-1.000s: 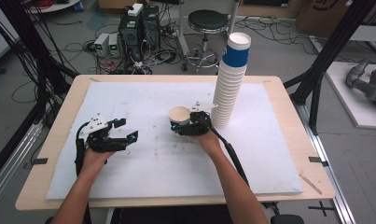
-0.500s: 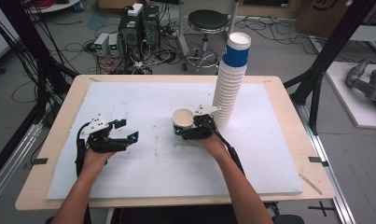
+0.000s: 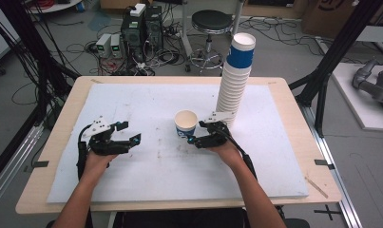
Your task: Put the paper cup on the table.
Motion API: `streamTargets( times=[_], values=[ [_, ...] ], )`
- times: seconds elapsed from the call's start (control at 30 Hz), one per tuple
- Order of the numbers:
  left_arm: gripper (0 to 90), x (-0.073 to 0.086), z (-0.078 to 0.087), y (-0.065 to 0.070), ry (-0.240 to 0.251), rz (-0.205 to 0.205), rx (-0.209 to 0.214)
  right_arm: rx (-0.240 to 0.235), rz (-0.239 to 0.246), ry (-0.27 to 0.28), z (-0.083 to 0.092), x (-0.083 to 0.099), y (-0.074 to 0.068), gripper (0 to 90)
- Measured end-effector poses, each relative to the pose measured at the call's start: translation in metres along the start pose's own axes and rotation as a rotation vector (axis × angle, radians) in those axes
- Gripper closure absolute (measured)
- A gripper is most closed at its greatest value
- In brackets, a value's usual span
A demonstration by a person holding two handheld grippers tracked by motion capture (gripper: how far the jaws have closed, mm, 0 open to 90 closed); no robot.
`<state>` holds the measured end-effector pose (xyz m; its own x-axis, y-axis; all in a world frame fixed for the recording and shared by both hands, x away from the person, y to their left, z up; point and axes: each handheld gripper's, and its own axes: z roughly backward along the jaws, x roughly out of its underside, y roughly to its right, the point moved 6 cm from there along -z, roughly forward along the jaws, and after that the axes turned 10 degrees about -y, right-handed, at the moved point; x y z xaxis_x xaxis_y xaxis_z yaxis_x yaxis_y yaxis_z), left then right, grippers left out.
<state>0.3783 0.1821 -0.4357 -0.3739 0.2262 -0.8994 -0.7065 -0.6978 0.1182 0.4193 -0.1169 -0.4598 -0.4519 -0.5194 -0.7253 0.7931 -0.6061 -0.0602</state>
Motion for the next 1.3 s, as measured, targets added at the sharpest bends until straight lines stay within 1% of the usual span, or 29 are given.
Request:
streamTargets(
  times=[0.07, 0.1, 0.13, 0.17, 0.27, 0.3, 0.33, 0.37, 0.47, 0.5, 0.53, 0.57, 0.6, 0.63, 0.7, 0.73, 0.77, 0.87, 0.9, 1.0, 1.17, 1.3],
  values=[
    [20.5, 0.000, 0.000, 0.000, 0.001, 0.001, 0.000, -0.002, 0.002, 0.018, 0.011, 0.003, 0.000, 19.8],
    [20.5, 0.000, 0.000, 0.000, 0.005, 0.003, 0.001, 0.007, 0.001, 0.040, 0.024, 0.007, -0.001, 19.9],
    [20.5, -0.001, 0.000, -0.001, 0.010, 0.004, 0.001, 0.007, 0.001, 0.040, 0.024, 0.007, -0.001, 19.9],
    [20.6, -0.001, 0.000, -0.001, 0.023, 0.011, 0.001, 0.020, 0.011, 0.052, 0.038, 0.011, -0.002, 19.9],
    [20.6, -0.002, -0.001, -0.002, 0.031, 0.011, -0.003, 0.056, 0.035, 0.060, 0.057, 0.019, -0.002, 19.9],
    [20.6, -0.002, -0.001, -0.002, 0.031, 0.011, -0.003, 0.056, 0.035, 0.060, 0.057, 0.019, -0.002, 19.9],
    [20.6, -0.003, -0.002, -0.002, 0.035, 0.013, -0.005, 0.066, 0.042, 0.062, 0.064, 0.022, -0.001, 19.9],
    [20.5, -0.003, -0.003, -0.002, 0.034, 0.009, -0.006, 0.080, 0.034, 0.079, 0.076, 0.028, 0.002, 19.9],
    [20.6, -0.004, -0.003, -0.001, 0.039, 0.008, -0.006, 0.101, 0.007, 0.120, 0.096, 0.039, 0.008, 19.9],
    [20.5, -0.004, -0.003, -0.001, 0.039, 0.008, -0.006, 0.101, 0.007, 0.120, 0.096, 0.039, 0.008, 19.9],
    [20.5, -0.004, -0.004, 0.000, 0.037, 0.004, -0.008, 0.115, -0.015, 0.140, 0.106, 0.048, 0.013, 19.9],
    [20.5, -0.004, -0.004, 0.000, 0.037, 0.004, -0.008, 0.115, -0.015, 0.140, 0.106, 0.048, 0.013, 19.9],
    [20.6, -0.004, -0.004, 0.001, 0.035, -0.002, -0.007, 0.137, -0.031, 0.149, 0.115, 0.055, 0.018, 19.9],
    [20.6, -0.004, -0.004, 0.001, 0.035, -0.002, -0.007, 0.146, -0.044, 0.152, 0.119, 0.058, 0.020, 19.9],
    [20.5, -0.004, -0.004, 0.004, 0.033, -0.007, -0.004, 0.169, -0.045, 0.161, 0.128, 0.061, 0.023, 19.9],
    [20.5, -0.003, -0.004, 0.007, 0.031, -0.016, 0.002, 0.178, -0.045, 0.164, 0.132, 0.063, 0.024, 19.9],
    [20.6, -0.003, -0.004, 0.007, 0.031, -0.016, 0.002, 0.187, -0.044, 0.166, 0.135, 0.064, 0.024, 19.9],
    [20.6, -0.003, -0.002, 0.013, 0.033, -0.028, 0.010, 0.214, -0.038, 0.162, 0.141, 0.070, 0.023, 19.9],
    [20.5, -0.003, -0.002, 0.013, 0.033, -0.028, 0.010, 0.214, -0.038, 0.162, 0.141, 0.070, 0.023, 19.9],
    [20.5, -0.003, -0.001, 0.014, 0.034, -0.028, 0.011, 0.240, -0.042, 0.166, 0.146, 0.075, 0.024, 19.9],
    [20.5, -0.002, -0.002, 0.014, 0.030, -0.031, 0.010, 0.253, -0.051, 0.160, 0.148, 0.079, 0.026, 20.0],
    [20.5, -0.001, -0.002, 0.012, 0.028, -0.026, 0.008, 0.254, -0.061, 0.156, 0.146, 0.082, 0.028, 20.1]
  ],
)
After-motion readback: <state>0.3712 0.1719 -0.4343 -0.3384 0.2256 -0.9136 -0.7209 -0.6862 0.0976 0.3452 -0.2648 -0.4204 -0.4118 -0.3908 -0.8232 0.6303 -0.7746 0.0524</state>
